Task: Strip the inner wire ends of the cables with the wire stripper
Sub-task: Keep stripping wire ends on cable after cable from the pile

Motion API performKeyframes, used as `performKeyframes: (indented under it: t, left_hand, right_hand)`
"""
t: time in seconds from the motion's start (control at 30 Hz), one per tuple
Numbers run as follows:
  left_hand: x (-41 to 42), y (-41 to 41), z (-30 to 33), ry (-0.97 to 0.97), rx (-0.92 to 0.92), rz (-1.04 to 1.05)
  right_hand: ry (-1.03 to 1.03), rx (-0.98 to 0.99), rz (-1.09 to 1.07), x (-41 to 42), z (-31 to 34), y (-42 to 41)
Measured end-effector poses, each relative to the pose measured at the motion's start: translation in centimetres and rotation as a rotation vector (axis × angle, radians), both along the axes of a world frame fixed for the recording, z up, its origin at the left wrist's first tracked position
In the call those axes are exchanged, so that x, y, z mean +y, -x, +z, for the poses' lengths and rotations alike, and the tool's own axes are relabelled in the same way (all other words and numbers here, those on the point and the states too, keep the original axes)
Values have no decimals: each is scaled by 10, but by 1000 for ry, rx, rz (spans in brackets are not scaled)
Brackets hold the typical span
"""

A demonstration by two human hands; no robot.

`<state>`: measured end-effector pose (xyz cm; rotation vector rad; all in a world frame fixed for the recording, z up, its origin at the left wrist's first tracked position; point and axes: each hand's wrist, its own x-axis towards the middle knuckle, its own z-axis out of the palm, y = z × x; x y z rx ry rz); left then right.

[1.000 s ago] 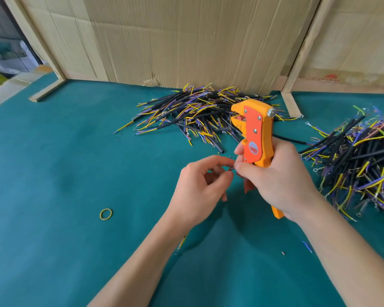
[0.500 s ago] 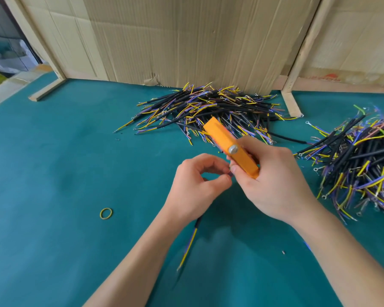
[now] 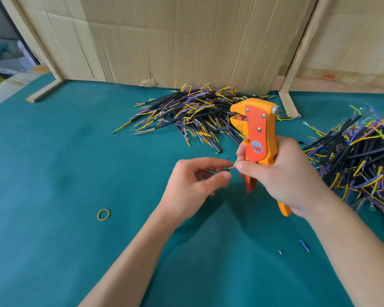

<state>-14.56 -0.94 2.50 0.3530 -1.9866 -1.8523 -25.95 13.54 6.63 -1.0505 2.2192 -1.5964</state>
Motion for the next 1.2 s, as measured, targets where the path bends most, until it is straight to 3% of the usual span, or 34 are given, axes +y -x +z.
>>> performKeyframes:
  t: [0.17, 0.27, 0.33, 0.47, 0.63, 0.73, 0.83, 1.0, 1.13, 1.2]
  left_hand:
    - [5, 2, -4, 13, 13, 165]
    - [9, 3, -5, -90, -82, 156]
    - [9, 4, -4, -256, -114, 119]
    - [4, 4, 1, -574, -1, 14]
    - [2, 4, 1, -668, 10, -146]
    - [2, 3, 0, -700, 32, -203]
    - [3, 2, 2, -624, 66, -165]
    - [0, 1, 2, -202, 35, 45]
    - [-10, 1, 1, -130, -13, 159]
    - [-15, 2, -4, -4, -55, 247]
  right_hand:
    - [100, -233, -36, -2, 0, -3]
    - [101, -222, -69, -6, -3, -6]
    - [88, -217, -66, -8, -5, -8]
    - [104, -289, -83, -7, -7, -9]
    - [136, -270, -93, -9, -9, -12]
    - [171, -357, -105, -12, -8, -15]
    - [179, -443, -107, -13, -9, -15]
    - [144, -555, -70, -11, -8, -13]
    - [145, -763, 21, -5, -12, -9]
    - [155, -894, 106, 0, -19, -13]
